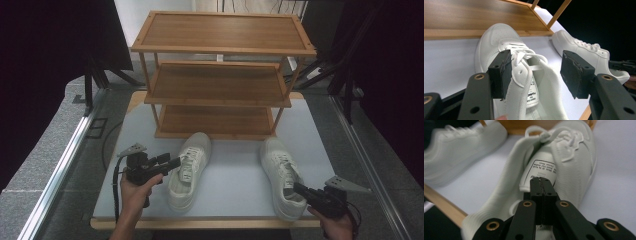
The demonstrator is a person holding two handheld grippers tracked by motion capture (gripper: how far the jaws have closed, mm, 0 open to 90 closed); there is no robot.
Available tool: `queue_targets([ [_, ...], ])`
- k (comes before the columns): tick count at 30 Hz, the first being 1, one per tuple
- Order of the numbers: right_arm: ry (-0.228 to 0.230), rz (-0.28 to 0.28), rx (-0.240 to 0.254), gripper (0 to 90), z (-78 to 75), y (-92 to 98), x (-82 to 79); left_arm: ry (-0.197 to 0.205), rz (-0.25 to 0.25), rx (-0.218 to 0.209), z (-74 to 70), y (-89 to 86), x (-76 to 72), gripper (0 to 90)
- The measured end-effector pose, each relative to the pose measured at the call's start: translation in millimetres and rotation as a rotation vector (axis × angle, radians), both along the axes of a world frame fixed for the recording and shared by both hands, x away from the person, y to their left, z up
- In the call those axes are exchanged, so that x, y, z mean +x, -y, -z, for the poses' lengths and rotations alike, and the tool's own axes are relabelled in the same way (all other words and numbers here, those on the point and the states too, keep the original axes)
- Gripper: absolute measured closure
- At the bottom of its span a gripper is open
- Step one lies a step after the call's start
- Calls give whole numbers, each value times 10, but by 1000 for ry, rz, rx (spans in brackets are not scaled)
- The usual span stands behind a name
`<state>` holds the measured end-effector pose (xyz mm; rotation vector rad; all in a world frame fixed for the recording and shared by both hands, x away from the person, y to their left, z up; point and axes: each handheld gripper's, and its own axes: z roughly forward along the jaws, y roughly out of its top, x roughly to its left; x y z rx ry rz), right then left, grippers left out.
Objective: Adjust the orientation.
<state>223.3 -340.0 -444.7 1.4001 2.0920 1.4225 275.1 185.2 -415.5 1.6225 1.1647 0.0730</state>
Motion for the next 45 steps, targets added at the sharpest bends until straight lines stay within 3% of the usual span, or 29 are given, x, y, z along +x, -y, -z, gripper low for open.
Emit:
queue_targets([
  [1, 0, 0, 0, 900, 0, 0, 0, 0, 0, 0, 0, 0, 0, 422],
  [2, 34, 21, -54, 900, -68, -72, -44, 1, 2, -4, -6, 2, -2, 422],
  [3, 34, 21, -54, 900, -68, -72, -44, 1, 2, -4, -6, 2, -2, 422],
  [7, 115, -59, -103, 900, -229, -360, -204, 3, 1, -3, -12, -9, -8, 422],
  [10, 104, -140, -152, 900, -165, -604, -345, 0, 5, -5, -2, -21, -10, 422],
  [12, 87, -169, -221, 900, -40, -751, -449, 0, 7, -4, 2, -18, -13, 421],
  [15, 75, -164, -237, 900, 7, -751, -471, -1, 9, -4, 2, -16, -12, 421],
  [17, 74, -130, -272, 900, 42, -695, -459, -3, 8, -3, 5, -13, -7, 420],
  [19, 55, -145, -226, 900, 44, -619, -431, -6, 11, 1, 11, -7, -3, 420],
  [23, 70, -124, -262, 900, 72, -566, -412, -8, 19, 7, 21, 11, -4, 418],
  [29, 35, -128, -221, 897, 63, -388, -375, -7, 8, 8, 21, -12, -3, 418],
  [34, 28, -71, -195, 875, 102, -223, -335, -6, 4, 1, 8, -43, -9, 413],
  [45, 52, -79, -157, 829, 69, -236, -341, -5, -8, -4, 1, -87, -15, 413],
])
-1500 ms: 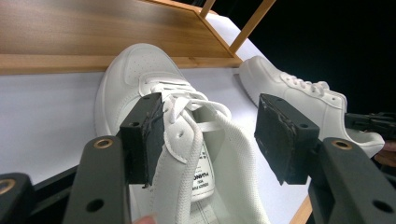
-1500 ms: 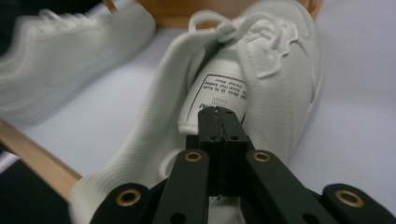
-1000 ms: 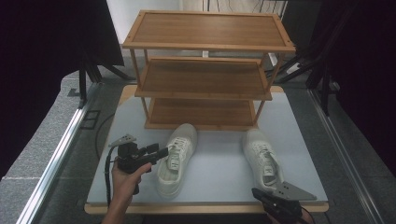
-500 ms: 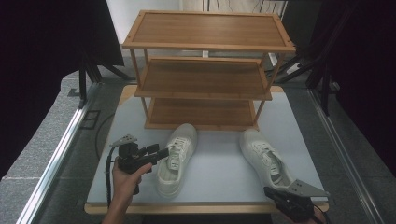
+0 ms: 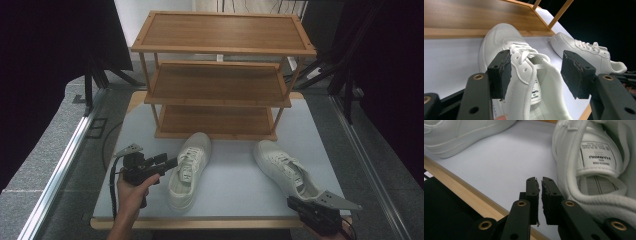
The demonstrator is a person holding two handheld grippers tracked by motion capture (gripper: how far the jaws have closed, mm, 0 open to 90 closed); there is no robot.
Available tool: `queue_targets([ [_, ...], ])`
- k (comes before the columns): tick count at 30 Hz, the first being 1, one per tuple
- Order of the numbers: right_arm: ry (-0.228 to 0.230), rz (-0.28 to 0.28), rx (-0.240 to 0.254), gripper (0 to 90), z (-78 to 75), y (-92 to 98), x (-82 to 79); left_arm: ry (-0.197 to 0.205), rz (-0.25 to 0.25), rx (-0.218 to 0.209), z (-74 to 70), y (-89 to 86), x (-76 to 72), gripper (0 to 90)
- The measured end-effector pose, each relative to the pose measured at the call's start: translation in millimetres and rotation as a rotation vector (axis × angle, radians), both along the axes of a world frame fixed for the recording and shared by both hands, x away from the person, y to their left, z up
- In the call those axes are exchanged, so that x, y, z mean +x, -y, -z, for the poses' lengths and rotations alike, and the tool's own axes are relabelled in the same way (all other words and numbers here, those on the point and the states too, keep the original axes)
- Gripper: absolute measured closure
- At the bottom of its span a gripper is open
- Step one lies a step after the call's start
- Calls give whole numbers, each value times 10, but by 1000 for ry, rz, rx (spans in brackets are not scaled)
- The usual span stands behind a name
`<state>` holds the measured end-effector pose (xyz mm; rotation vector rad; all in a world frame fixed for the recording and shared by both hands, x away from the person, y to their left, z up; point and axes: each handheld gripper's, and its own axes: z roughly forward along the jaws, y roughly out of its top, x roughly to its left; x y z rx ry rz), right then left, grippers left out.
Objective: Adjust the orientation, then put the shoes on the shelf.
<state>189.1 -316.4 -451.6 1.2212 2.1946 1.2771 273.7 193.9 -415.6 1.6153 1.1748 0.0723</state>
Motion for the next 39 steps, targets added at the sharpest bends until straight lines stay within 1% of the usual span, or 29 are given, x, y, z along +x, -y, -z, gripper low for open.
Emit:
queue_targets([
  [1, 12, -11, 8, 817, -15, -14, -6, 0, 0, 1, 0, -1, -1, 413],
  [2, 12, -11, 8, 817, -15, -14, -6, 0, 0, 1, 0, -1, -1, 413],
  [3, 27, -20, 12, 815, -23, -23, -13, 0, 0, 2, 0, -1, -2, 413],
  [4, 56, -35, 20, 800, -43, -45, -29, 2, -3, 5, 1, 1, -4, 413],
  [5, 70, -39, 23, 794, -53, -55, -36, 4, -6, 13, 0, 2, -7, 413],
  [6, 70, -39, 23, 794, -53, -55, -36, 5, -10, 22, 0, 5, -12, 413],
  [7, 91, -39, 26, 772, -73, -70, -44, 7, -12, 35, 0, 9, -20, 413],
  [9, 111, -35, 28, 722, -100, -82, -45, 10, -10, 38, -9, 11, -31, 413],
  [10, 111, -35, 28, 722, -100, -82, -45, 10, -10, 38, -9, 11, -31, 413],
  [11, 136, -17, 25, 667, -153, -96, -39, 15, -5, 48, -29, 22, -34, 412],
  [12, 136, -17, 25, 667, -153, -96, -39, 15, -5, 48, -29, 22, -34, 412],
  [13, 162, -26, 28, 622, -233, -95, -10, 21, 2, 54, -58, 34, -29, 411],
  [14, 177, -30, 28, 602, -282, -91, 6, 21, 2, 54, -58, 34, -29, 410],
  [15, 177, -30, 28, 602, -282, -91, 6, 26, 4, 65, -73, 43, -26, 410],
  [16, 191, -36, 25, 584, -333, -83, 31, 31, 7, 77, -88, 51, -21, 410],
  [19, 233, -41, 9, 552, -477, -38, 117, 40, 14, 90, -108, 84, -3, 410],
  [20, 238, -42, 6, 541, -512, -14, 157, 41, 20, 100, -107, 93, 1, 410],
  [23, 238, -39, -16, 527, -565, 89, 318, 45, 35, 121, -90, 111, 5, 409],
  [25, 226, -33, -12, 514, -566, 172, 428, 47, 34, 123, -78, 100, 6, 409],
  [26, 217, -11, -2, 504, -545, 256, 536, 46, 32, 122, -75, 88, 9, 409],
  [27, 217, -11, -2, 504, -545, 256, 536, 45, 29, 122, -74, 82, 10, 409],
  [30, 205, 9, -7, 481, -504, 327, 638, 47, 27, 133, -68, 51, 15, 409],
  [32, 194, 14, -30, 471, -464, 357, 695, 52, 27, 156, -63, 35, 12, 408],
  [34, 173, 23, -56, 452, -400, 391, 761, 58, 28, 196, -46, 19, 16, 408],
  [35, 173, 23, -56, 452, -400, 391, 761, 58, 28, 196, -46, 19, 16, 408],
  [37, 153, 11, -48, 440, -348, 427, 812, 57, 34, 215, -18, 30, 28, 408],
  [39, 147, 6, -47, 439, -337, 431, 822, 55, 37, 220, -5, 41, 34, 408],
])
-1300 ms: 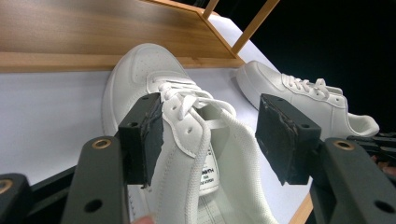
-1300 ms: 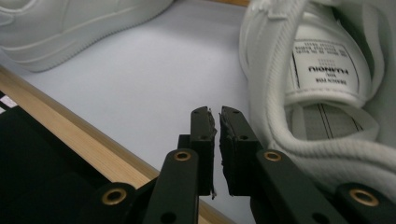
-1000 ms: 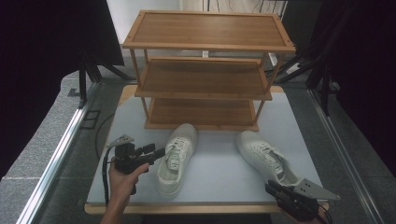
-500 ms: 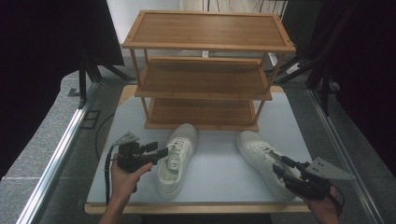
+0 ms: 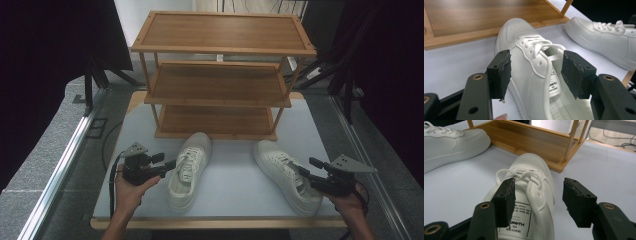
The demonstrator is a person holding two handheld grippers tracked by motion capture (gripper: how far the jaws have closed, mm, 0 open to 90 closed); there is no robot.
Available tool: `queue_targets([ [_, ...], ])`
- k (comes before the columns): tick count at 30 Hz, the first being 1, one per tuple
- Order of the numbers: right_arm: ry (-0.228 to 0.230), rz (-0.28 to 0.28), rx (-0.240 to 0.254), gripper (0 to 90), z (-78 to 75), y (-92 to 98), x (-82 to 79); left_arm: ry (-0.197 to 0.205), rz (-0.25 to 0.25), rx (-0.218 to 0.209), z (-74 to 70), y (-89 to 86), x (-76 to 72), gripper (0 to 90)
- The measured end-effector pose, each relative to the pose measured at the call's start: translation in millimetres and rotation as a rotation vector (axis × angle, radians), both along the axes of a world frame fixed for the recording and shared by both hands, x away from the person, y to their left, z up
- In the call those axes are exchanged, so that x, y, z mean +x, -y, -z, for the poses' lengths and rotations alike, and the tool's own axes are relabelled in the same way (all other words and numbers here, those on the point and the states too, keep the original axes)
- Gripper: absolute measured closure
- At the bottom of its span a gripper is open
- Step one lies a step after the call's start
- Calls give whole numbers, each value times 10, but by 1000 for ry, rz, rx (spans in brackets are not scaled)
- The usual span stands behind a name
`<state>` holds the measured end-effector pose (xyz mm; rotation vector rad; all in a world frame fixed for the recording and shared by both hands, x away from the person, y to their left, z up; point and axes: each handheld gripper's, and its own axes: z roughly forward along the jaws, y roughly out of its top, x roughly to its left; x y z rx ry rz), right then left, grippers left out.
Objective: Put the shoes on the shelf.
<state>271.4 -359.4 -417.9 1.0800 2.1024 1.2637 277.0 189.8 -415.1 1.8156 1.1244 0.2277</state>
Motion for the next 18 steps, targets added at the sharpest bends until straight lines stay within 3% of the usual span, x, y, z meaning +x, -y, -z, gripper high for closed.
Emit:
queue_targets([
  [2, -12, -9, -8, 434, 43, -13, 29, -21, 23, 2, 58, 42, 26, 406],
  [8, -37, -15, -12, 429, 104, -39, 89, -34, 32, 30, 136, 128, 67, 406],
  [13, -58, -7, -60, 434, 176, -63, 190, -37, 42, 61, 181, 227, 124, 407],
  [16, -83, 0, -69, 445, 236, -49, 252, -26, 13, 118, 233, 303, 203, 411],
  [18, -90, 3, -62, 444, 245, -38, 272, -24, 0, 130, 252, 314, 226, 415],
])
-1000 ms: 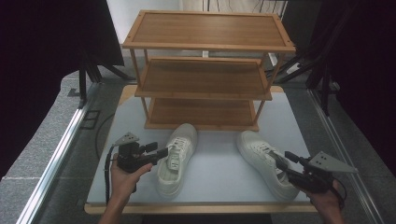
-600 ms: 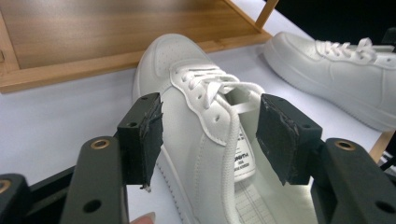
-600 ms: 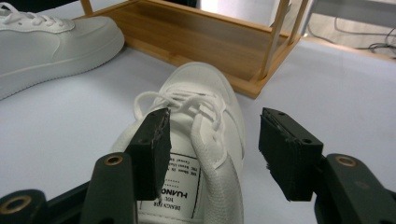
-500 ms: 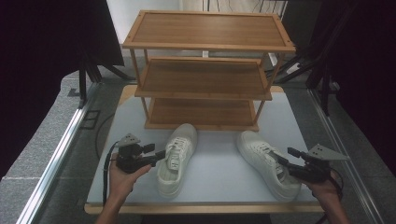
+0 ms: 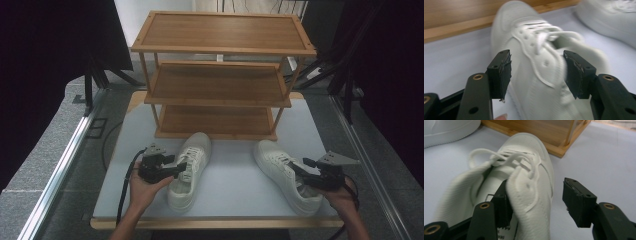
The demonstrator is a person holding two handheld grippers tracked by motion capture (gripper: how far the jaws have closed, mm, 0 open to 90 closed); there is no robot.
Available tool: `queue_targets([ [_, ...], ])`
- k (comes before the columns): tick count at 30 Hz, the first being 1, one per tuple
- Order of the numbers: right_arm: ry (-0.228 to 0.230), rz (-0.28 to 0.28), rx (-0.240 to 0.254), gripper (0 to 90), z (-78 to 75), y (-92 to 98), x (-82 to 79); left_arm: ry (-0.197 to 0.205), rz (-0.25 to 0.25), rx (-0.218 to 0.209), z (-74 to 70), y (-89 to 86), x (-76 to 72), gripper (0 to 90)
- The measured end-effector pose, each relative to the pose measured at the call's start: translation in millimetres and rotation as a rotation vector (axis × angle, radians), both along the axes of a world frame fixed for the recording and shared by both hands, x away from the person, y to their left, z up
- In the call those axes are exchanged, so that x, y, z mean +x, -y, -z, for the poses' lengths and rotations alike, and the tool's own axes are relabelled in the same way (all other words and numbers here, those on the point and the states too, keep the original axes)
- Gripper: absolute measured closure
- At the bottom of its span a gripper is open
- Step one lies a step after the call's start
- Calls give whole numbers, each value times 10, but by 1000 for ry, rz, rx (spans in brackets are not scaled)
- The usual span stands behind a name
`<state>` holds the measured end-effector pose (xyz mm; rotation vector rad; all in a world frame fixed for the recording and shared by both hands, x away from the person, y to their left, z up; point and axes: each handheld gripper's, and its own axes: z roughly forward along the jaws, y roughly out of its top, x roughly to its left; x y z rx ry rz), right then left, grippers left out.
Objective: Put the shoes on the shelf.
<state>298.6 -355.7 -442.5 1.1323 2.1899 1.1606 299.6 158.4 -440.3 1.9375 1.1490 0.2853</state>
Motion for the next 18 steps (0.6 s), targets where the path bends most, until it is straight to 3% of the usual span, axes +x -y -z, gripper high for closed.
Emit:
queue_targets([
  [3, -18, -12, 0, 448, 11, 15, 67, 2, -17, -7, 55, 30, 47, 398],
  [5, -30, -27, -8, 477, 21, 1, 110, 12, -13, 5, 69, 62, 45, 443],
  [7, -37, -31, -11, 515, 34, -18, 138, -6, -12, 34, 97, 113, 52, 516],
  [11, -63, -53, -6, 611, 52, -30, 176, -23, -27, 18, 111, 103, 89, 568],
  [14, -79, -45, -18, 680, 62, -37, 208, -20, -46, 43, 102, 134, 72, 655],
  [15, -79, -45, -18, 680, 62, -37, 208, -11, -55, 59, 95, 145, 61, 655],
  [17, -80, -24, -9, 738, 72, -34, 205, 14, -81, 97, 91, 177, 33, 752],
  [18, -80, -24, -9, 738, 72, -34, 205, 14, -81, 97, 91, 177, 33, 766],
])
